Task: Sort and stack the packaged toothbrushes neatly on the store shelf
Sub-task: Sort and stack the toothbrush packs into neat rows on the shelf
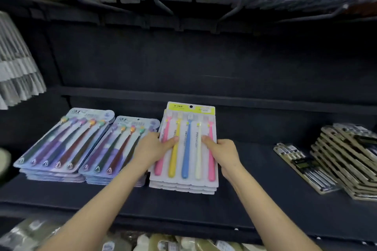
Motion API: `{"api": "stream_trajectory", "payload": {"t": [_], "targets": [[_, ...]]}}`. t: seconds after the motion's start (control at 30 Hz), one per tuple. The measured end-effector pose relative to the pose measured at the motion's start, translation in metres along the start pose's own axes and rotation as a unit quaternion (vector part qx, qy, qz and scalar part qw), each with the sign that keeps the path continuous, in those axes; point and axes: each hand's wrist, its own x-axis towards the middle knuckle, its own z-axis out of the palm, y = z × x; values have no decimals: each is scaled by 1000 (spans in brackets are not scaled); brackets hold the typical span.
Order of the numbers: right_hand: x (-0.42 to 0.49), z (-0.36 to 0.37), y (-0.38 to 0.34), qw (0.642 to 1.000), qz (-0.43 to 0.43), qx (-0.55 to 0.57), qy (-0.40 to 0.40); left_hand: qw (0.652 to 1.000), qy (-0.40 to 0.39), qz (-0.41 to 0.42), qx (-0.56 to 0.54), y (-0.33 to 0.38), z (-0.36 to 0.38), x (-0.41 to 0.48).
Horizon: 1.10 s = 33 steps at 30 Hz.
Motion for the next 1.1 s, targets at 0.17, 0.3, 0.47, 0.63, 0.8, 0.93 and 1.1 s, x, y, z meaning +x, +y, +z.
{"api": "stream_trajectory", "payload": {"t": [0.17,0.3,0.47,0.63,0.8,0.93,1.1], "targets": [[34,22,-17,999,32,-35,-5,999,-4,-35,38,-5,-11,37],[47,24,-23,998,43,-47,1,997,-1,-34,75,-2,-16,54],[54,29,-24,997,26,-66,19,995,-10,-23,97,-3,-16,65],[52,33,-25,987,8,-150,54,997,-8,-21,74,-6,-14,70],[50,32,-24,996,21,-88,27,995,-41,-33,-85,-14,-13,66],[41,28,-16,999,35,17,1,979,-28,-61,-193,-27,-15,53],[5,9,3,996,31,74,-39,954,15,-71,-291,-41,-19,17]]}}
